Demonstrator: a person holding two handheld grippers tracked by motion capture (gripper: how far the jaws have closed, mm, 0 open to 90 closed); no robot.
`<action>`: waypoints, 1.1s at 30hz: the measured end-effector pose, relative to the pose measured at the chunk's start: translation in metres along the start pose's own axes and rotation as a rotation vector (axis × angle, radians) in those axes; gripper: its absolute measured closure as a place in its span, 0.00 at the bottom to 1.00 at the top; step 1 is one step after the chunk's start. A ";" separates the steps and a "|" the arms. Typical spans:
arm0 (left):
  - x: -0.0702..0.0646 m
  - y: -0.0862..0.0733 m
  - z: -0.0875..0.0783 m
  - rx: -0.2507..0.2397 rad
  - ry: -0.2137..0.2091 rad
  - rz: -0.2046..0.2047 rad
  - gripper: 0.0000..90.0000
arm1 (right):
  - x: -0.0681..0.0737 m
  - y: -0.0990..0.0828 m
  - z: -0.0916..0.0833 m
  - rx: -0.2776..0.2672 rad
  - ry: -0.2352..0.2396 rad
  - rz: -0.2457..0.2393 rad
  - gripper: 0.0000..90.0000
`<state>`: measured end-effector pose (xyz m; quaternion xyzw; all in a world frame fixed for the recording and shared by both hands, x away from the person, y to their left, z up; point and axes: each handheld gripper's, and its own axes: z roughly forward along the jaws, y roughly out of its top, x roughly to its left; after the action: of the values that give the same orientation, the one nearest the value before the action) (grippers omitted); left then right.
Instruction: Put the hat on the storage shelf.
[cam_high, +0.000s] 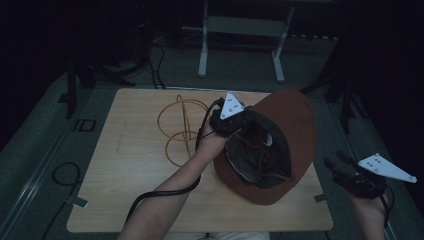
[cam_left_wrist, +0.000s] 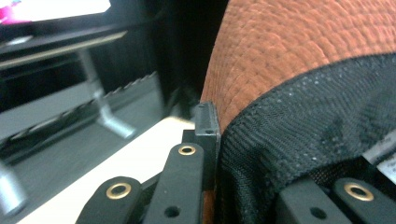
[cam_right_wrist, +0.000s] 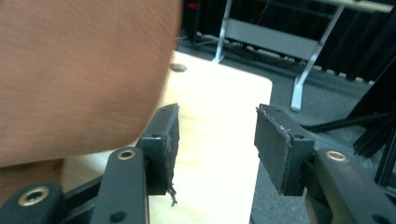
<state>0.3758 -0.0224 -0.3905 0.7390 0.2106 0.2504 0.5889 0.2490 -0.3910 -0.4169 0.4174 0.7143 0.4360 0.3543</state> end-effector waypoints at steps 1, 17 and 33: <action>0.001 -0.001 0.000 -0.018 -0.028 -0.005 0.96 | -0.001 -0.003 0.001 0.000 0.009 0.004 0.55; 0.013 -0.006 0.000 -0.295 -0.441 -0.036 0.96 | 0.027 0.013 -0.003 -0.088 0.199 -0.047 0.56; 0.006 -0.006 0.002 -0.345 -0.419 0.022 0.96 | 0.083 0.028 -0.012 -0.181 0.476 -0.222 0.48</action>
<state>0.3819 -0.0193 -0.3956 0.6657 0.0304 0.1303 0.7341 0.2136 -0.3122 -0.3981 0.1891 0.7769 0.5424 0.2579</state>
